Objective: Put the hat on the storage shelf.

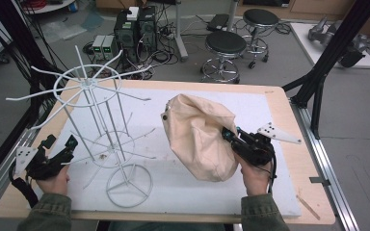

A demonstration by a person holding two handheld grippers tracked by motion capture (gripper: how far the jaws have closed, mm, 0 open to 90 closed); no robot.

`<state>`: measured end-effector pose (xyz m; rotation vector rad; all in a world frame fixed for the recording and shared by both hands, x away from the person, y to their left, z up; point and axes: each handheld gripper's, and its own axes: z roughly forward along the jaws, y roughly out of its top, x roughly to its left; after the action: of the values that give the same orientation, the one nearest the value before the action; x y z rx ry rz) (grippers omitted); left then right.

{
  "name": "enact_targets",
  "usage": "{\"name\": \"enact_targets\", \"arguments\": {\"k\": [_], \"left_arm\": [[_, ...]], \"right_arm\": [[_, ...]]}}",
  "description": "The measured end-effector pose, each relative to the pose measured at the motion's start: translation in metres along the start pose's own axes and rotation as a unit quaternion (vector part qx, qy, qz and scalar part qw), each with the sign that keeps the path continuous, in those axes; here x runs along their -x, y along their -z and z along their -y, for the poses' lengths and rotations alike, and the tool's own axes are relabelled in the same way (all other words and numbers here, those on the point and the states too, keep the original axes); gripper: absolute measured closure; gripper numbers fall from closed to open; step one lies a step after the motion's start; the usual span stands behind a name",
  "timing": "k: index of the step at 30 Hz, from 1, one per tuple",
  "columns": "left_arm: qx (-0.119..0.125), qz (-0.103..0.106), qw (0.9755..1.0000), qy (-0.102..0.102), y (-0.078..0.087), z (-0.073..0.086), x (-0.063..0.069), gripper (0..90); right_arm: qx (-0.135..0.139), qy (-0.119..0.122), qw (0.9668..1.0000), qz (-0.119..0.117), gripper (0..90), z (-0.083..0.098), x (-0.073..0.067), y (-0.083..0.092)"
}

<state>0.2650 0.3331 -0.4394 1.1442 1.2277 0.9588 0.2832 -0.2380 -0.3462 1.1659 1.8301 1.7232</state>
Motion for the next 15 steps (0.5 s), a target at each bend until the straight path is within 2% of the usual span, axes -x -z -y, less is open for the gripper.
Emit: {"name": "enact_targets", "arguments": {"k": [2,6,15], "left_arm": [[-0.001,0.001,1.0000,0.001,0.000,0.000,0.000,22.9],[-0.001,0.000,1.0000,0.001,0.000,0.000,0.000,22.9],[0.000,-0.001,1.0000,0.001,0.000,0.000,0.001,22.9]], "right_arm": [[0.008,0.000,0.9999,-0.009,73.9,-0.001,-0.001,0.001],[0.051,-0.001,0.9985,-0.022,74.0,-0.006,-0.005,0.007],[0.094,0.006,0.9947,-0.042,74.0,-0.015,-0.010,0.015]]}}
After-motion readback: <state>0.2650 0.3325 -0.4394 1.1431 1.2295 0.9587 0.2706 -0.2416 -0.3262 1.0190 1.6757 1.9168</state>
